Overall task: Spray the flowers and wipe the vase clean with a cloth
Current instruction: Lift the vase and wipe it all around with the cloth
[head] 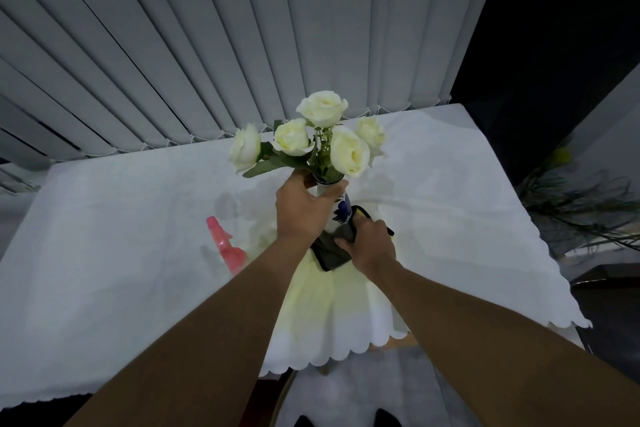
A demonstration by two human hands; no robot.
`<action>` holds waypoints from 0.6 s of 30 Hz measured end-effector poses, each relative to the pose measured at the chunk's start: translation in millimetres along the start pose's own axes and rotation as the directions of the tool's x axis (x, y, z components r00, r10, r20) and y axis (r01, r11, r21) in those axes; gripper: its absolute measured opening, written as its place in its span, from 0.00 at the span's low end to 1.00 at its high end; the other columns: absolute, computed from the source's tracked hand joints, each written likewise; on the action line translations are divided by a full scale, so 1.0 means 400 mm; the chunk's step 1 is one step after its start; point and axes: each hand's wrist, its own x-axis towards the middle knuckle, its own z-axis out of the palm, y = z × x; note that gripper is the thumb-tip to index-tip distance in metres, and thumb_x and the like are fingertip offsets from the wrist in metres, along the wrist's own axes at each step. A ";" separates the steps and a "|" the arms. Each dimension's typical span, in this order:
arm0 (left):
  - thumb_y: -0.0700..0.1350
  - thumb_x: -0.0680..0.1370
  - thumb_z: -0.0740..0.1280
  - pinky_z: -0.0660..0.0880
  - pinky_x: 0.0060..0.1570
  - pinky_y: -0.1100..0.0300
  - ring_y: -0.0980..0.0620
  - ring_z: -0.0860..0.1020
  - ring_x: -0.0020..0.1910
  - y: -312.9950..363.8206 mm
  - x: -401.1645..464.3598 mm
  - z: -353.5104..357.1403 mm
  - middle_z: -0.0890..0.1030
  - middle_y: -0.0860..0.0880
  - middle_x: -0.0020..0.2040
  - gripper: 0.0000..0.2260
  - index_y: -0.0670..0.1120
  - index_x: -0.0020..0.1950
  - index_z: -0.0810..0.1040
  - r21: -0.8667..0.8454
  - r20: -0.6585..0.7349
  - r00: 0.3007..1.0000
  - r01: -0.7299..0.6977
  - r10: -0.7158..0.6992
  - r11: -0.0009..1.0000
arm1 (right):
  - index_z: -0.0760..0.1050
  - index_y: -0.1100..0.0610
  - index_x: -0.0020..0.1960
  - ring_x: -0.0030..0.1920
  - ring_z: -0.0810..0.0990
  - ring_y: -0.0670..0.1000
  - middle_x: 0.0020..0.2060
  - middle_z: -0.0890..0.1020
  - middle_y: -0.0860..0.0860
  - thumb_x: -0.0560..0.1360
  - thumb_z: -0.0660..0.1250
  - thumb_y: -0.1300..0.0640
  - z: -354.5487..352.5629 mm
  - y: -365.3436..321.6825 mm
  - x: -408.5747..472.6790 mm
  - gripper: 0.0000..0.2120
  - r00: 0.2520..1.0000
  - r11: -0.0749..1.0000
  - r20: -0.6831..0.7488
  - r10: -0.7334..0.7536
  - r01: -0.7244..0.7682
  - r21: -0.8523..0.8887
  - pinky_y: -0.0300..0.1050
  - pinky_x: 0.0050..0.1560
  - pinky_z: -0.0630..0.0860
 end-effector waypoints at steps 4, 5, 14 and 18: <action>0.54 0.69 0.79 0.77 0.60 0.57 0.53 0.81 0.57 -0.001 0.000 -0.004 0.85 0.51 0.55 0.23 0.45 0.60 0.81 -0.029 0.047 0.999 0.022 -0.021 0.999 | 0.74 0.56 0.56 0.55 0.74 0.57 0.42 0.74 0.51 0.77 0.68 0.49 -0.020 -0.011 -0.001 0.12 1.000 0.993 0.022 0.021 -0.018 -0.117 0.48 0.42 0.72; 0.53 0.69 0.79 0.75 0.60 0.58 0.52 0.80 0.59 -0.003 -0.003 -0.001 0.84 0.51 0.57 0.24 0.46 0.62 0.80 -0.044 0.066 0.997 0.028 -0.025 0.999 | 0.75 0.56 0.56 0.56 0.74 0.57 0.42 0.75 0.52 0.79 0.66 0.49 -0.025 -0.013 -0.004 0.12 1.000 0.989 0.024 0.020 -0.016 -0.145 0.48 0.42 0.71; 0.59 0.73 0.72 0.72 0.40 0.57 0.48 0.77 0.40 -0.112 -0.143 -0.029 0.79 0.46 0.42 0.19 0.44 0.46 0.75 0.200 0.185 0.973 0.101 -0.139 0.975 | 0.74 0.57 0.56 0.57 0.73 0.59 0.54 0.79 0.55 0.80 0.58 0.53 -0.060 0.005 -0.052 0.11 0.998 0.929 0.055 -0.009 0.029 -0.369 0.53 0.52 0.73; 0.67 0.73 0.68 0.74 0.39 0.57 0.50 0.77 0.32 -0.207 -0.213 -0.084 0.80 0.46 0.34 0.29 0.39 0.42 0.81 0.446 0.417 0.686 0.417 -0.596 0.792 | 0.73 0.55 0.61 0.61 0.71 0.58 0.57 0.77 0.54 0.82 0.54 0.48 -0.071 -0.001 -0.067 0.16 0.997 0.916 0.075 0.025 0.007 -0.401 0.57 0.56 0.73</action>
